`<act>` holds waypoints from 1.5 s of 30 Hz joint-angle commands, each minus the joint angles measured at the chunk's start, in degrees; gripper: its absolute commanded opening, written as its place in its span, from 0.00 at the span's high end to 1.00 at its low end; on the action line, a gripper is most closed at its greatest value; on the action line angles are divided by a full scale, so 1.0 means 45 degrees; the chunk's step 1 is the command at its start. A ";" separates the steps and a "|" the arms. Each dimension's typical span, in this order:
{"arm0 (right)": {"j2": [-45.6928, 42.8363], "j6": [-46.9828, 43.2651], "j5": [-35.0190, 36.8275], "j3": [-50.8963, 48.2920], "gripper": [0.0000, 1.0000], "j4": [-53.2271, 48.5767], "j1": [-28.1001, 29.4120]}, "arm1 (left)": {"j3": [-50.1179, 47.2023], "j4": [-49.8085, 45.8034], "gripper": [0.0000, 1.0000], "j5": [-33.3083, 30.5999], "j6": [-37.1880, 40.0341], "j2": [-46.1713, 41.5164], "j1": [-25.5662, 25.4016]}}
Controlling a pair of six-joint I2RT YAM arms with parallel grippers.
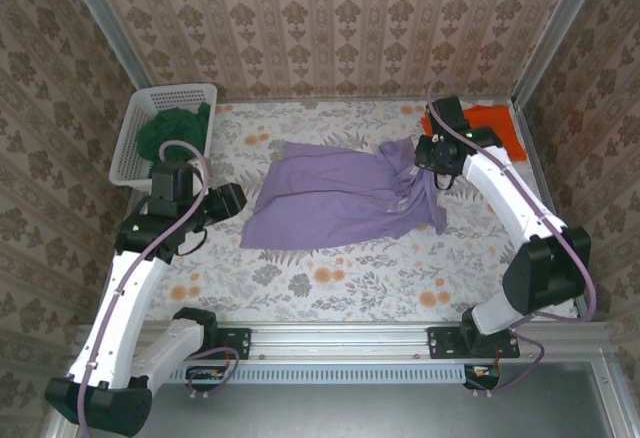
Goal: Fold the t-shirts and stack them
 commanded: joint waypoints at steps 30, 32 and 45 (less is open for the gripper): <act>-0.4265 0.1478 0.1134 -0.5055 0.51 0.5207 -0.1233 | 1.7717 -0.1547 0.27 -0.3880 0.4068 2.1593 -0.1487; -0.4227 0.1446 0.1148 -0.5064 0.50 0.5207 -0.1239 | 1.7722 -0.1249 0.31 -0.3480 0.4053 2.1786 -0.1394; -0.4288 0.1296 0.1520 -0.4699 0.42 0.5080 -0.1239 | 1.6648 0.0234 1.00 -0.3808 0.4013 2.1019 -0.1240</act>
